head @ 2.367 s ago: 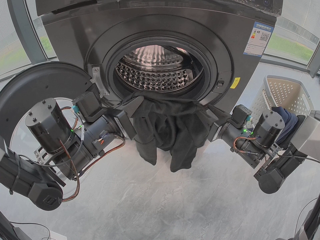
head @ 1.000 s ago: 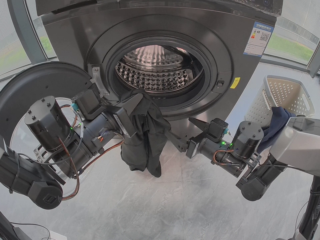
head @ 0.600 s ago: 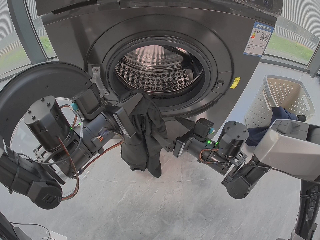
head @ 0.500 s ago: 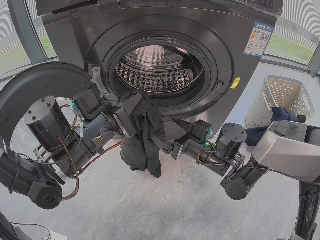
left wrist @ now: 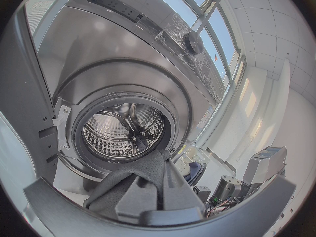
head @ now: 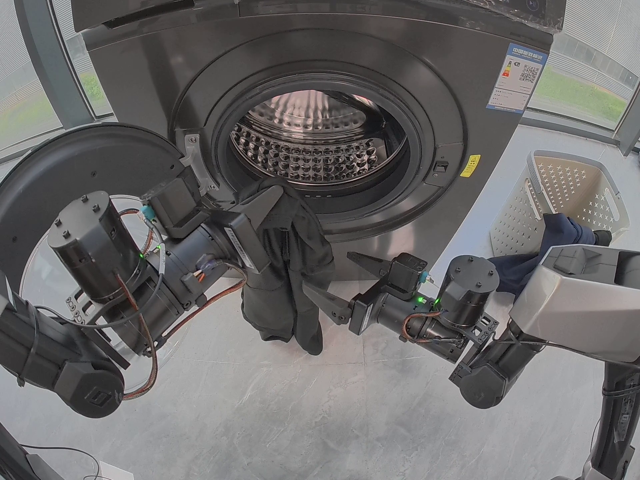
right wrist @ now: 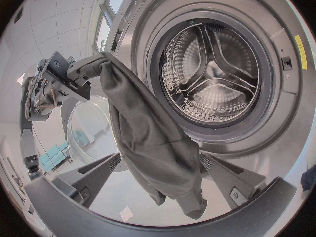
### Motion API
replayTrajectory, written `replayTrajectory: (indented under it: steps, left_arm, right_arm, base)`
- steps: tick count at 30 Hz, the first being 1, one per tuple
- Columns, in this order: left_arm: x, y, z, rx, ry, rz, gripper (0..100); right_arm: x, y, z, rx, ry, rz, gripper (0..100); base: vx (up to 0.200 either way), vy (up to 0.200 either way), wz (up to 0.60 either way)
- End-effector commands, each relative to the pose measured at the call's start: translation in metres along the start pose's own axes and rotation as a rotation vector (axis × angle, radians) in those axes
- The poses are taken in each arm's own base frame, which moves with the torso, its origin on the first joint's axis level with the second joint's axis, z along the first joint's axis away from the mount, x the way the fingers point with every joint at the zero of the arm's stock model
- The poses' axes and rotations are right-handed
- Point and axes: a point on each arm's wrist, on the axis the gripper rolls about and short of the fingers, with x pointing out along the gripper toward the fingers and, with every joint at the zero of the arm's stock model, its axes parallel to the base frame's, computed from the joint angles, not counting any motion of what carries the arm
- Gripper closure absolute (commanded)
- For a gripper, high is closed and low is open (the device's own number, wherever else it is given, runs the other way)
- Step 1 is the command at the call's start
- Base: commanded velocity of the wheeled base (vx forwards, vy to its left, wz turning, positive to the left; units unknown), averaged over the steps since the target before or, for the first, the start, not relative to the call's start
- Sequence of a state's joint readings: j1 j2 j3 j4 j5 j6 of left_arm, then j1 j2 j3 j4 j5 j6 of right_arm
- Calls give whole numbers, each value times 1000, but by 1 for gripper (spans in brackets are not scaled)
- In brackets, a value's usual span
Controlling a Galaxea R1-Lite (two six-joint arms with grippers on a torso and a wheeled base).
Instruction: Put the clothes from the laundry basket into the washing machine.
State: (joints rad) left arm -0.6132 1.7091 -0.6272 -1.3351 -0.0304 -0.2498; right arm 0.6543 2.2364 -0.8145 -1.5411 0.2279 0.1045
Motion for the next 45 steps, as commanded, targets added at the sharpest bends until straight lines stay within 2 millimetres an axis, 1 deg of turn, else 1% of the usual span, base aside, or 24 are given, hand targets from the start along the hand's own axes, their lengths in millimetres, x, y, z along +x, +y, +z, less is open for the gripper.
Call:
replayTrajectory:
  steps: [1,5,9,13,14,18,22,23,24,25,26,29,30,32,36,40,44,45]
  left_arm:
    - [0,0,0,0,-1,-1,100]
    - [0,-1,0,-1,1,-2,100]
    - [0,-1,0,-1,1,-2,100]
    - [0,-1,0,-1,1,-2,100]
    - [0,-1,0,-1,-1,-2,100]
    - [0,0,0,0,-1,-1,100]
    - [0,1,1,1,-3,2,100]
    - [-1,1,0,0,0,2,100]
    - [-1,1,0,1,-2,3,100]
    - [-1,1,0,1,-2,3,100]
    - [-1,1,0,1,-1,4,100]
    - [-2,0,-2,-1,9,-3,100]
    - [-3,-1,-3,-1,12,-5,100]
    - [-4,-2,-4,-3,21,-14,100]
    - [-3,-5,-8,-6,32,-28,100]
    - [-5,-12,-14,-12,57,-51,100]
    - [-5,-14,-15,-13,60,-58,100]
    - [-4,-13,-13,-14,52,-56,100]
  right_arm:
    - [7,-1,8,-11,-41,-2,0]
    - [16,-6,5,-14,-58,-5,0]
    - [22,-5,0,-14,-64,-1,0]
    - [31,3,3,-14,-95,0,0]
    - [32,4,3,-14,-98,-4,100]
    - [33,8,2,-11,-100,2,100]
    - [29,9,6,-11,-97,-1,100]
    - [22,7,17,-14,-107,-9,100]
    - [17,7,24,-16,-115,-14,100]
    - [17,7,25,-16,-116,-14,100]
    - [7,6,37,-20,-128,-25,100]
    - [-13,-9,63,-32,-173,-112,100]
    - [-17,-10,71,-34,-192,-127,100]
    - [-26,-10,88,-22,-230,-142,100]
    - [-38,-3,108,-22,-275,-135,100]
    - [-44,6,113,-17,-281,-123,100]
    - [-54,5,106,-14,-236,-141,100]
    - [-59,4,98,-11,-198,-152,100]
  base:
    - [0,0,0]
    - [0,0,0]
    - [0,0,0]
    - [0,0,0]
    - [0,0,0]
    - [0,0,0]
    - [0,0,0]
    - [0,0,0]
    - [0,0,0]
    - [0,0,0]
    - [0,0,0]
    - [0,0,0]
    - [0,0,0]
    - [0,0,0]
    - [0,0,0]
    - [0,0,0]
    - [0,0,0]
    - [0,0,0]
